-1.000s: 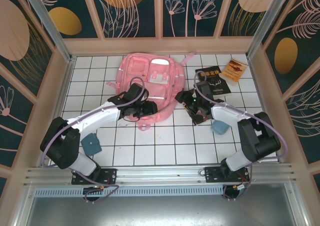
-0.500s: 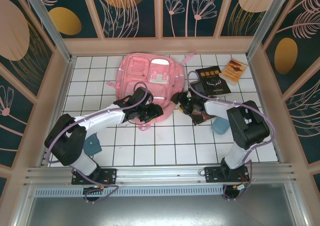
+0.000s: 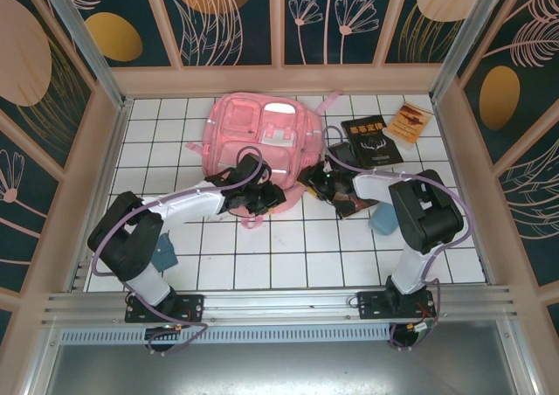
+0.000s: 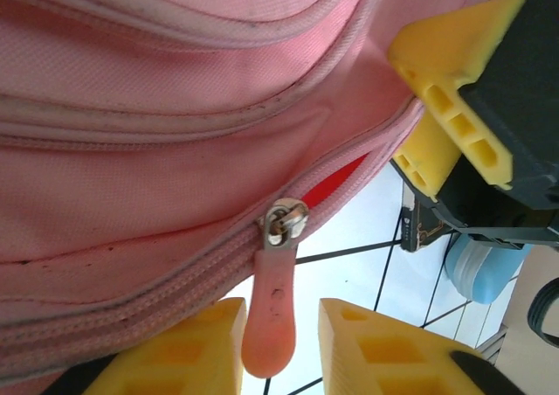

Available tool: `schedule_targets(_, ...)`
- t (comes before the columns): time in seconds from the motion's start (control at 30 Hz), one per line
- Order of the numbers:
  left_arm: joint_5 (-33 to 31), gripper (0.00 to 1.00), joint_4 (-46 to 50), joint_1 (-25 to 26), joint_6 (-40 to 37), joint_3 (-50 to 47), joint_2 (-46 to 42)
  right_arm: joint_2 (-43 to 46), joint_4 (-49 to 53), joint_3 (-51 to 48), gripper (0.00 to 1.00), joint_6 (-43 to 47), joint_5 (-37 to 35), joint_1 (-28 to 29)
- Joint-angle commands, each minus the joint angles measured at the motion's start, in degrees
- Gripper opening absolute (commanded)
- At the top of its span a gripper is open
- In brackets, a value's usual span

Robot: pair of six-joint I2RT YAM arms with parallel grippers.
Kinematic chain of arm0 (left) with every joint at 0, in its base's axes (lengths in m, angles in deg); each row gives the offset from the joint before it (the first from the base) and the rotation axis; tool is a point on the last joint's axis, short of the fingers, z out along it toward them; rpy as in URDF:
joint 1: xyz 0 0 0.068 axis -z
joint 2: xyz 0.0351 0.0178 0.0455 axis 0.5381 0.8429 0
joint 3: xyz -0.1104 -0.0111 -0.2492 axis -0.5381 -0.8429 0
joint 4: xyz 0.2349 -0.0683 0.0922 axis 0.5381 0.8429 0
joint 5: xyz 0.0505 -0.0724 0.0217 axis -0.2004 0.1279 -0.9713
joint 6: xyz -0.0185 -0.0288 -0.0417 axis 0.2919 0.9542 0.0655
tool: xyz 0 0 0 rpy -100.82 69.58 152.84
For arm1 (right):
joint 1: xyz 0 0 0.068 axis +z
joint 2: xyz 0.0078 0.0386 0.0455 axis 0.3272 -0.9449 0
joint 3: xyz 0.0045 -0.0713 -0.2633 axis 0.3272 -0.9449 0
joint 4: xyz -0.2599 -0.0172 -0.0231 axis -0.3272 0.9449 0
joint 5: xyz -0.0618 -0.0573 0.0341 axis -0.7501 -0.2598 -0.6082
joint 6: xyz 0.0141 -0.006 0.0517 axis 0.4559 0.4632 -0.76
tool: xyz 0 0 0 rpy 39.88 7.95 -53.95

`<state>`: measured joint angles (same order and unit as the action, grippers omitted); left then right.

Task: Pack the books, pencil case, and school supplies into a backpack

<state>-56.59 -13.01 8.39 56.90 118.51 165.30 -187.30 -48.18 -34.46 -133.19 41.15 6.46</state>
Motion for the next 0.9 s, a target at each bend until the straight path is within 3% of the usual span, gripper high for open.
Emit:
schedule_targets(0.0, -0.26, 0.22, -2.28, 0.30, 1.38, 0.79, 0.07, -1.20, 0.62, 1.12, 0.45, 1.32, 0.05, 0.62)
schedule_targets(0.2, -2.45, 0.00, -2.09, 0.35, 2.49, -1.42, -3.08, -1.23, 1.58, 1.28, 0.36, 2.32, -1.98, 0.75)
schedule_targets(0.5, -8.64, 0.00, 5.14, 0.26, -2.88, -1.57, -7.93, -0.50, 3.66, 1.95, 0.16, 4.02, -8.94, 0.53)
schedule_targets(0.87, -23.45, 0.00, 23.60, -0.26, -16.31, -1.32, -9.66, -0.70, 6.39, 3.05, 0.13, 7.92, -16.51, -0.32)
